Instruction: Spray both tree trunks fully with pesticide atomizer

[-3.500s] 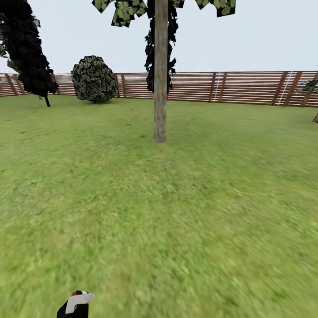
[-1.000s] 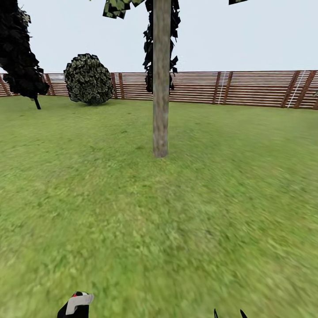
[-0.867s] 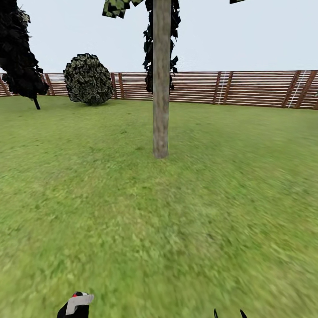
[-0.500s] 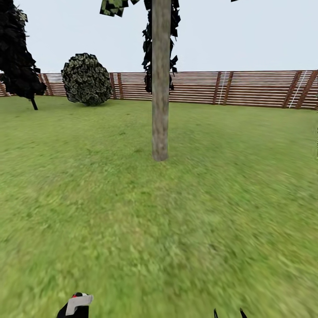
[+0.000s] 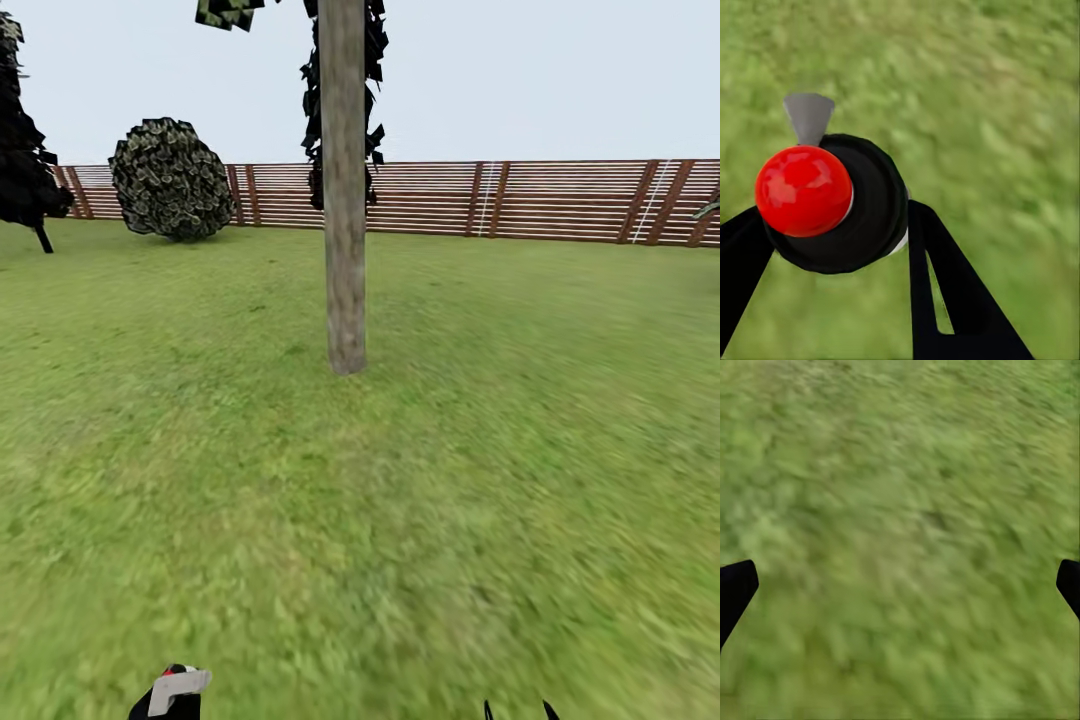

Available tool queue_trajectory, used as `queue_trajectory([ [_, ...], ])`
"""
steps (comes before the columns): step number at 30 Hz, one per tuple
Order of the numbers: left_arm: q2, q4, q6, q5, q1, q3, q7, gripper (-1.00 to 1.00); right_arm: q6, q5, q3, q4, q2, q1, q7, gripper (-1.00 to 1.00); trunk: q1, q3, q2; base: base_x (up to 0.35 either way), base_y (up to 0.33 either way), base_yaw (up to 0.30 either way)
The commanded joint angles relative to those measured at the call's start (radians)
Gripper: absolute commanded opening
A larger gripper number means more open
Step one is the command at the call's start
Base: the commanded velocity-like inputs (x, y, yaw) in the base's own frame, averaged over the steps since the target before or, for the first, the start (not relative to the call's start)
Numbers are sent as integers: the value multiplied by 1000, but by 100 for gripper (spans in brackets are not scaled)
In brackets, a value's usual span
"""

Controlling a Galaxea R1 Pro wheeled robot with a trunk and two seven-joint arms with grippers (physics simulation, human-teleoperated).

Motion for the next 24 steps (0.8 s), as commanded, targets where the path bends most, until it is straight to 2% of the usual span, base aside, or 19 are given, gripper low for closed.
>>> queue_trajectory([
  [1, 0, 1, -3, 2, 0, 0, 0, -100, -2, 7, 1, 1, 0, -1, -7, 100, 0, -1, 0, 338, 0, -1],
  [24, 0, 1, -3, 2, -1, 0, 0, -100, -2, 7, 1, 1, 0, -1, -7, 100, 0, -1, 0, 339, 0, 0],
])
